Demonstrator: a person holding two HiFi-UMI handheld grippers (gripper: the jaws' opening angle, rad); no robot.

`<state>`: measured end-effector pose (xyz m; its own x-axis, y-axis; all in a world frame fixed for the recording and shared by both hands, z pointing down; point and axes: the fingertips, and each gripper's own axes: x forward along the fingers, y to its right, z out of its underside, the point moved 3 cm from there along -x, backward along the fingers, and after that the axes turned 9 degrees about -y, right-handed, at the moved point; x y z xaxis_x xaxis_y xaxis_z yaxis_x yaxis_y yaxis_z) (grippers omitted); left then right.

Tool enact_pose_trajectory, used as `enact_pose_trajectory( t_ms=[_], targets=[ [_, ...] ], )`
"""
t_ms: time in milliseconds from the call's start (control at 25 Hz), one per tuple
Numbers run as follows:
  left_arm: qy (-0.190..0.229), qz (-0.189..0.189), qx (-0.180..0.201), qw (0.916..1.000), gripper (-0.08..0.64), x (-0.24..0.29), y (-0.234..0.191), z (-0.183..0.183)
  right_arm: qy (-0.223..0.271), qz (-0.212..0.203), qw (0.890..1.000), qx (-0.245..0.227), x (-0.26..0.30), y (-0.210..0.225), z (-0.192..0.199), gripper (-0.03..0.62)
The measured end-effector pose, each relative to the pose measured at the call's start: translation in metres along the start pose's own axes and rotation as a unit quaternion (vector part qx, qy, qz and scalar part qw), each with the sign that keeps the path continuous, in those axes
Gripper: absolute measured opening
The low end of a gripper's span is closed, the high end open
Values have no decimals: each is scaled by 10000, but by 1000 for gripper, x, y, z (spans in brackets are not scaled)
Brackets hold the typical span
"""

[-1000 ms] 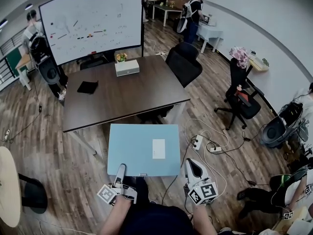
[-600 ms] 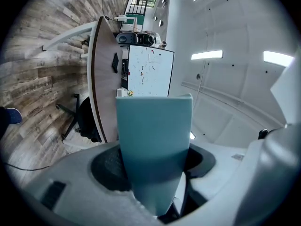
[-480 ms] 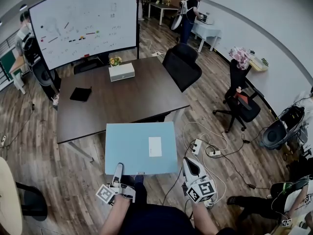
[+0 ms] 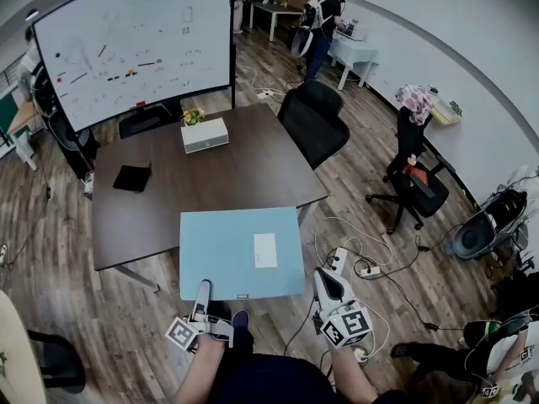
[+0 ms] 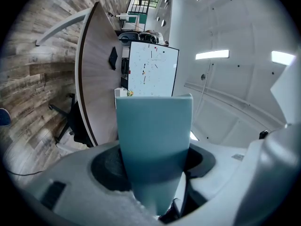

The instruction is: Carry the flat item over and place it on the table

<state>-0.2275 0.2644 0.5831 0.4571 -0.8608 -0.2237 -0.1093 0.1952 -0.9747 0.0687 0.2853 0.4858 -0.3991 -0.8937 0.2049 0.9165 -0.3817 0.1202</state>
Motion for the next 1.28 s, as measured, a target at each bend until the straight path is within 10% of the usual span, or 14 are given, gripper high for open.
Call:
enact_pose_trajectory(
  t_ms=[1280],
  targets=[
    [-477,71,-88,9988,270,237,-68,-129,131,709,9966,388,210,91,-48,11]
  ],
)
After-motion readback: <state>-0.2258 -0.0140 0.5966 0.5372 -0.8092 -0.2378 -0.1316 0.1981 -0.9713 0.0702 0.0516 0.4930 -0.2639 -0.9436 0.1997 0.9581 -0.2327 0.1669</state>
